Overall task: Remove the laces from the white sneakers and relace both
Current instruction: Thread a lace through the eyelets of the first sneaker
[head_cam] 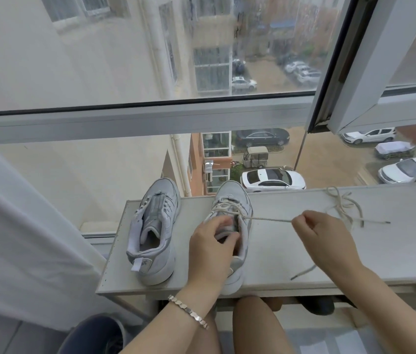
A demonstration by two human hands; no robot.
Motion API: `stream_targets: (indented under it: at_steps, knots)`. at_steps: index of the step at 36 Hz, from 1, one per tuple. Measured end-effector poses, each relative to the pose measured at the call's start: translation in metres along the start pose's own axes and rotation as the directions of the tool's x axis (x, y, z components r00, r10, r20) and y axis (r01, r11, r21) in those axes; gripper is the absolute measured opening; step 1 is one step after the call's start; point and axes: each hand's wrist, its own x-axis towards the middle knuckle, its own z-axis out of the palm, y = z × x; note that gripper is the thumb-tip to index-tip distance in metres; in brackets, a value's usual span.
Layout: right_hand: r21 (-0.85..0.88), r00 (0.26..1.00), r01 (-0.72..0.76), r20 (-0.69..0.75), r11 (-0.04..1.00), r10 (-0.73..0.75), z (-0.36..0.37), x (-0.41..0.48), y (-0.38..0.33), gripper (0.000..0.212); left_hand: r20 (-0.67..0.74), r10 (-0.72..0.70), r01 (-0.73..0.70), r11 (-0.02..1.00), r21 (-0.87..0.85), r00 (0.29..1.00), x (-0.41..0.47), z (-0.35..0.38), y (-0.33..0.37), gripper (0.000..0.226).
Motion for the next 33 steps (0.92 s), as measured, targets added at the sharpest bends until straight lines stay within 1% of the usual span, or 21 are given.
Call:
stream_targets:
  at_steps: [2, 3, 5, 6, 7, 8, 9, 11, 13, 14, 15, 17, 21, 25, 27, 30, 32, 33]
  knots:
    - [-0.101, 0.987, -0.065, 0.140, 0.993, 0.078, 0.005, 0.000, 0.004, 0.041, -0.097, 0.121, -0.113, 0.990, 0.084, 0.988, 0.001, -0.006, -0.003, 0.045]
    - [-0.136, 0.973, -0.072, 0.209, 0.988, 0.099, 0.008, -0.001, 0.004, 0.042, -0.119, 0.146, -0.132, 0.984, 0.120, 0.982, 0.002, -0.009, -0.005, 0.048]
    - [-0.118, 0.953, -0.076, 0.284, 0.990, 0.107, 0.014, -0.003, 0.002, 0.041, -0.091, 0.105, -0.086, 0.978, 0.192, 0.990, 0.006, -0.013, -0.006, 0.050]
    - [-0.085, 0.955, -0.065, 0.285, 0.994, 0.087, 0.018, -0.004, -0.001, 0.037, -0.073, 0.068, -0.050, 0.972, 0.229, 0.995, 0.007, -0.014, -0.005, 0.053]
    - [-0.051, 0.962, -0.036, 0.267, 0.998, 0.048, 0.022, -0.005, -0.004, 0.028, -0.066, 0.041, -0.023, 0.968, 0.250, 0.997, 0.008, -0.014, -0.005, 0.055]
    - [-0.010, 0.968, -0.005, 0.251, 1.000, 0.007, 0.026, -0.005, -0.010, 0.017, -0.071, 0.019, 0.000, 0.967, 0.256, 0.997, 0.010, -0.014, -0.005, 0.054]
    - [0.039, 0.969, 0.012, 0.247, 0.999, -0.021, 0.029, -0.005, -0.016, 0.012, -0.086, 0.001, 0.022, 0.965, 0.260, 0.996, 0.012, -0.015, -0.004, 0.051]
    - [0.115, 0.961, 0.056, 0.263, 0.992, -0.085, 0.034, -0.003, -0.027, 0.020, -0.097, -0.034, 0.060, 0.958, 0.281, 0.995, 0.016, -0.016, -0.004, 0.041]
    - [0.111, 0.949, 0.118, 0.281, 0.987, -0.145, 0.040, -0.001, -0.036, 0.029, -0.068, -0.030, 0.050, 0.946, 0.322, 0.997, 0.020, -0.017, -0.006, 0.022]
    - [0.098, 0.945, 0.139, 0.285, 0.986, -0.161, 0.042, 0.000, -0.039, 0.034, -0.051, -0.008, 0.026, 0.935, 0.355, 0.999, 0.020, -0.017, -0.007, 0.024]
    - [0.093, 0.944, 0.156, 0.279, 0.983, -0.176, 0.044, 0.000, -0.041, 0.038, -0.048, 0.012, 0.008, 0.921, 0.389, 0.999, 0.020, -0.016, -0.008, 0.032]
    - [0.119, 0.943, 0.198, 0.249, 0.973, -0.222, 0.047, -0.002, -0.045, 0.042, -0.076, 0.040, -0.005, 0.912, 0.410, 0.996, 0.018, -0.013, -0.009, 0.036]
    - [0.235, 0.944, 0.224, 0.190, 0.946, -0.271, 0.045, -0.015, -0.045, 0.033, -0.170, 0.021, 0.036, 0.943, 0.330, 0.985, 0.017, -0.005, -0.011, 0.036]
    - [0.269, 0.936, 0.258, 0.168, 0.928, -0.309, 0.036, -0.022, -0.039, 0.031, -0.198, 0.001, 0.054, 0.961, 0.271, 0.980, 0.016, -0.003, -0.012, 0.032]
    - [0.250, 0.950, 0.193, 0.195, 0.949, -0.245, 0.029, -0.022, -0.038, 0.036, -0.188, 0.000, 0.046, 0.969, 0.243, 0.982, 0.015, -0.003, -0.012, 0.033]
    - [0.245, 0.958, 0.031, 0.269, 0.969, -0.099, 0.022, -0.017, -0.035, 0.039, -0.144, -0.027, 0.054, 0.980, 0.191, 0.989, 0.016, -0.004, -0.013, 0.031]
    - [0.337, 0.940, -0.076, 0.339, 0.938, -0.045, 0.017, -0.012, -0.037, 0.040, -0.084, -0.064, 0.078, 0.983, 0.167, 0.994, 0.015, -0.007, -0.013, 0.022]
    - [0.426, 0.931, -0.136, 0.364, 0.895, -0.032, 0.013, -0.010, -0.038, 0.040, -0.055, -0.084, 0.091, 0.983, 0.158, 0.995, 0.014, -0.008, -0.013, 0.018]
